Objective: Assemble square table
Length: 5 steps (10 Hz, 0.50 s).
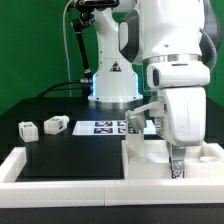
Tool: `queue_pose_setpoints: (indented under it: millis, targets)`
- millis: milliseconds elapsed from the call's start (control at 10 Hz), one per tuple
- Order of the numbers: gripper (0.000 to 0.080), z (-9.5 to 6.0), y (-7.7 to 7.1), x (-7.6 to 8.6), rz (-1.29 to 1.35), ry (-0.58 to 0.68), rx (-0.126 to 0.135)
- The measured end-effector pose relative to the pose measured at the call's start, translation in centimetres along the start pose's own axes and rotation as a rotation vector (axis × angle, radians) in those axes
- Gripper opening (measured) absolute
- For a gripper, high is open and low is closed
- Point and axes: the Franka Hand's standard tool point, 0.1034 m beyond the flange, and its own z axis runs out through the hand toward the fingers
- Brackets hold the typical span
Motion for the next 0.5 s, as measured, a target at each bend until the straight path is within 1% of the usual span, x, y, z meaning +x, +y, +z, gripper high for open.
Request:
queue_pose_setpoints:
  millis: [100,200,500]
  targets:
    - [0.0061,0.17,0.44,0.27,-0.003,-0.001,0.007]
    - [0.0061,0.32,0.43,0.29,-0.006,-0.004,0.020]
    - [0.0061,0.33,0.40,0.18,-0.016,-0.009,0.020]
